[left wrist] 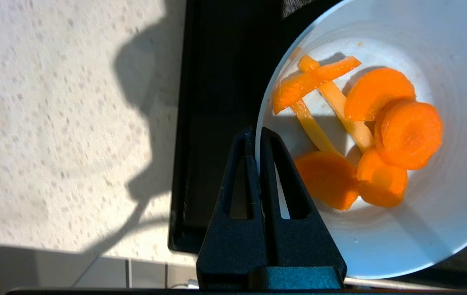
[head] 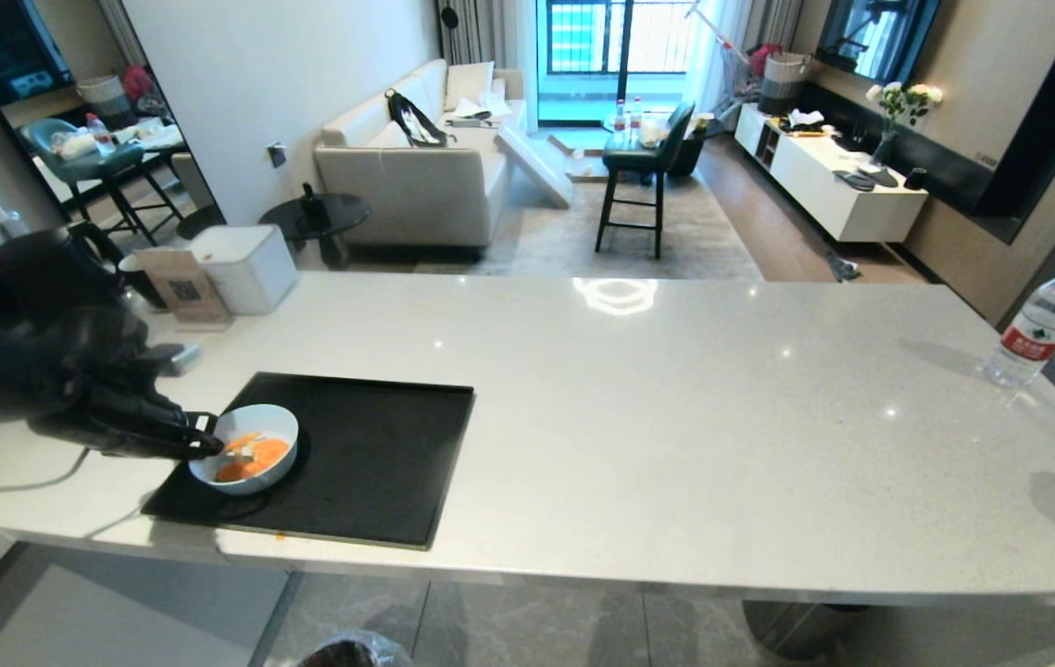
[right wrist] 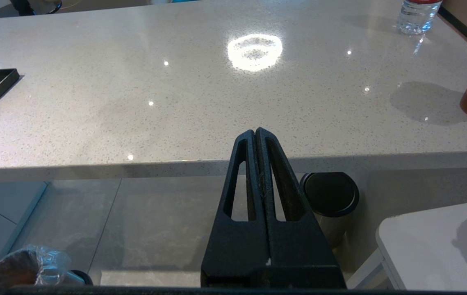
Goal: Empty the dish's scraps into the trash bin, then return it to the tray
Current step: Pick up the bowl with leftover food
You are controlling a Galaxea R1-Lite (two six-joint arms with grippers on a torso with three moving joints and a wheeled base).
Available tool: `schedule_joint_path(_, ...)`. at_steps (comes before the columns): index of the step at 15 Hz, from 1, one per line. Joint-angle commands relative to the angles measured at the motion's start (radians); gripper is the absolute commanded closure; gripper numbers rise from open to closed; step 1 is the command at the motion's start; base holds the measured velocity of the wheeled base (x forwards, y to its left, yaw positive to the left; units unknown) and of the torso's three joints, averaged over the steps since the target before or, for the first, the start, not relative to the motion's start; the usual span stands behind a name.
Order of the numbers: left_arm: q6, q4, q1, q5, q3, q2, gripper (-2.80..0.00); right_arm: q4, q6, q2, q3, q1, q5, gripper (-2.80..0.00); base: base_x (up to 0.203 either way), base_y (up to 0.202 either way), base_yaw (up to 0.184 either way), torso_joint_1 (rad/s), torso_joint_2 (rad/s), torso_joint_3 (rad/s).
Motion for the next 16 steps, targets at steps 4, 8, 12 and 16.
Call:
schedule_joint_path(4, -0.029, -0.001, 0.004, -0.020, 0.201, -0.196, 0.00, 0.000, 0.000, 0.000, -0.001, 0.000, 0.000, 0.00, 0.000, 0.000, 0.000, 0.000, 0.00, 0.000)
schedule_joint_path(8, -0.078, -0.001, 0.002, -0.025, 0.264, -0.248, 0.00, 0.000, 0.000, 0.000, 0.001, 0.000, 0.000, 0.00, 0.000, 0.000, 0.000, 0.000, 0.00, 0.000)
schedule_joint_path(12, -0.125, -0.001, -0.001, -0.026, 0.260, -0.246, 0.00, 0.000, 0.000, 0.000, -0.001, 0.000, 0.000, 0.00, 0.000, 0.000, 0.000, 0.000, 0.00, 0.000)
schedule_joint_path(16, -0.175, 0.011, 0.002, -0.025, 0.273, -0.286, 0.00, 0.000, 0.000, 0.000, -0.001, 0.000, 0.000, 0.00, 0.000, 0.000, 0.000, 0.000, 0.00, 0.000)
